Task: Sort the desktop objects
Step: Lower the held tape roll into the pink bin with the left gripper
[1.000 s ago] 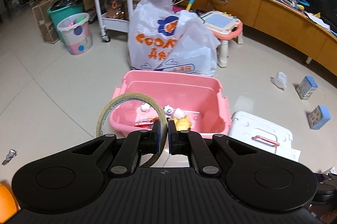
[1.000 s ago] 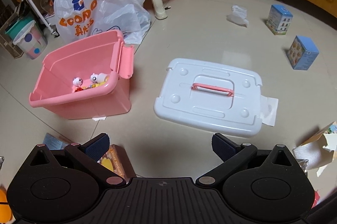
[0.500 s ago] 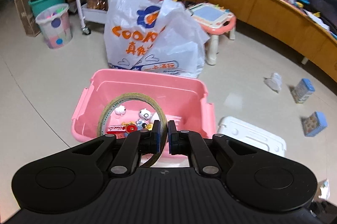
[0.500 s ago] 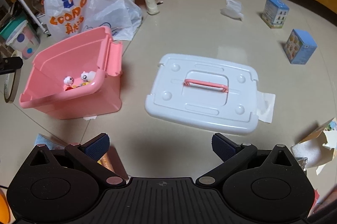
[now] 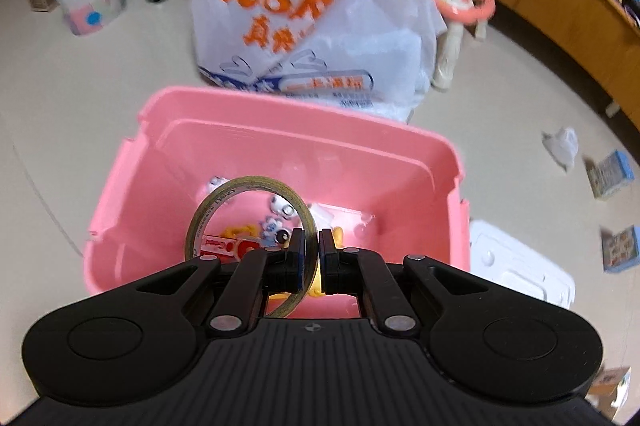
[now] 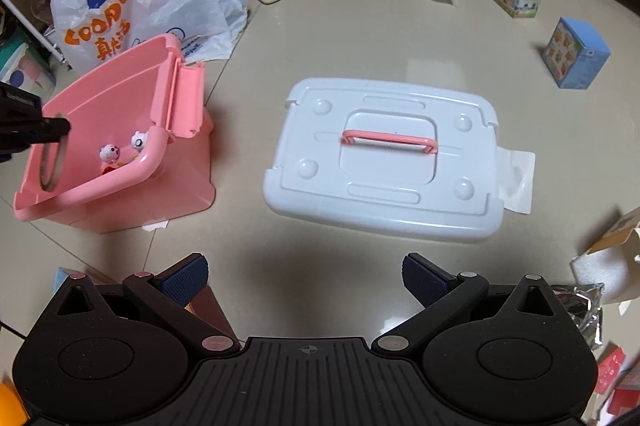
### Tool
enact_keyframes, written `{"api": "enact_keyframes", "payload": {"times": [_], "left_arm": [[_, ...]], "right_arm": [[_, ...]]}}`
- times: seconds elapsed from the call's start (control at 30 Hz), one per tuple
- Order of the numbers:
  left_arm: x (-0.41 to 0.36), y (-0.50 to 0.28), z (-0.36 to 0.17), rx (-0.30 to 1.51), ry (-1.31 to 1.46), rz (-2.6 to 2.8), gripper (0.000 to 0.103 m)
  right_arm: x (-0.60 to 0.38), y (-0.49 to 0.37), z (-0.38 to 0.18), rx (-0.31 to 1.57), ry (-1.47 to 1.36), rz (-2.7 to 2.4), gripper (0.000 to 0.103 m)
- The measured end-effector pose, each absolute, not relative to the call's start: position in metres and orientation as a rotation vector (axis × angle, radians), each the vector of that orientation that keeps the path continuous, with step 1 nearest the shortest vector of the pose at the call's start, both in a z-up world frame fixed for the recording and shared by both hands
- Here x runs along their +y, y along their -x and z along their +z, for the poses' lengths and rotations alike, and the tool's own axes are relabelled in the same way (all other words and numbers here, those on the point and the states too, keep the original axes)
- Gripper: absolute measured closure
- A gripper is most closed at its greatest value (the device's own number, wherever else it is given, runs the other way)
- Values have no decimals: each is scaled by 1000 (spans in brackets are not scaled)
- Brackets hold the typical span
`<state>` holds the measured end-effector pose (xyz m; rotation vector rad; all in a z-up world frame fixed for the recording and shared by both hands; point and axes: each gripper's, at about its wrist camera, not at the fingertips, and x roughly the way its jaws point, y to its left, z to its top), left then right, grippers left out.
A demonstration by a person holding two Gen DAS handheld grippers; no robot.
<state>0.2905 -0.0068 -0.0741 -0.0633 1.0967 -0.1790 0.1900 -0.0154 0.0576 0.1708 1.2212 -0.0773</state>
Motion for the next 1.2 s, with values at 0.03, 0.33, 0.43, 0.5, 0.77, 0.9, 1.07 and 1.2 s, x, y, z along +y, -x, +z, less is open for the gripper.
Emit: {"api": "enact_keyframes", "payload": {"times": [0.03, 0.33, 0.43, 0.5, 0.77, 0.9, 1.07, 1.2], "left_arm": [[-9, -293, -80, 1106, 56, -187, 96], [-28, -312, -110, 1146, -12, -228, 96], [-34, -317, -120, 1165, -30, -241, 95], [-38, -318, -126, 1177, -45, -242, 95], [-48, -321, -145, 1227, -69, -225, 95], [-51, -322, -152, 1261, -76, -208, 95], [-53, -325, -158, 1289, -90, -207, 95], [-53, -325, -163, 1315, -104, -208, 95]], "right_arm": [[-15, -191, 56, 1225, -176, -79, 0], [-12, -201, 45, 1249, -200, -70, 0], [-13, -203, 40, 1262, -209, -76, 0], [-15, -204, 37, 1270, -216, -83, 0], [-21, -206, 28, 1291, -230, -102, 0], [-21, -206, 26, 1296, -232, -106, 0], [-21, -205, 25, 1301, -230, -104, 0], [-23, -205, 25, 1301, -234, -114, 0]]}}
